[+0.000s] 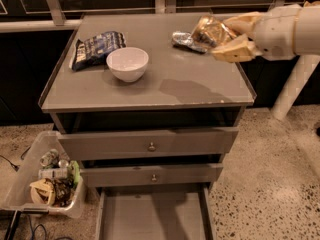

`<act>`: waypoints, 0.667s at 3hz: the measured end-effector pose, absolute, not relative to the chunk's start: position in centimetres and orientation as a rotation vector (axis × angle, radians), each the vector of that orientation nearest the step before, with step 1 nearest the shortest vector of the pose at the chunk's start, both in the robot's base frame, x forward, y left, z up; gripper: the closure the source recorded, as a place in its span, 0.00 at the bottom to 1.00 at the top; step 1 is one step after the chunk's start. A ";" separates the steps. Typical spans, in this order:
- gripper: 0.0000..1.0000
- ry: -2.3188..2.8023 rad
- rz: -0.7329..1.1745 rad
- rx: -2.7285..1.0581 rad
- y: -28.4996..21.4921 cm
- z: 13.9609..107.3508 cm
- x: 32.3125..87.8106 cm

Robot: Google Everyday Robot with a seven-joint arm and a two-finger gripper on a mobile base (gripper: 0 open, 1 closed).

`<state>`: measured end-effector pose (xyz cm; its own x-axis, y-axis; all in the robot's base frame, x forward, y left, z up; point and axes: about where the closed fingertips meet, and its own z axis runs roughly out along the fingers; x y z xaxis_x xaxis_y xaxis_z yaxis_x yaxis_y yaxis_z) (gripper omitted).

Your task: Pick orange can from bottom drawer and place on counter

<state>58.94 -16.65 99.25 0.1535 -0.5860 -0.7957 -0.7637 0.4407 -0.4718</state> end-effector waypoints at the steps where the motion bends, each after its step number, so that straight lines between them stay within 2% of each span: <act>1: 1.00 1.519 0.240 -1.227 -14.9 99.2 64.8; 2: 1.00 1.590 0.223 -1.243 -13.5 98.0 68.9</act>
Offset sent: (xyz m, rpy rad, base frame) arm 0.1491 0.0356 -0.0278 -0.0795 0.1373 -0.0718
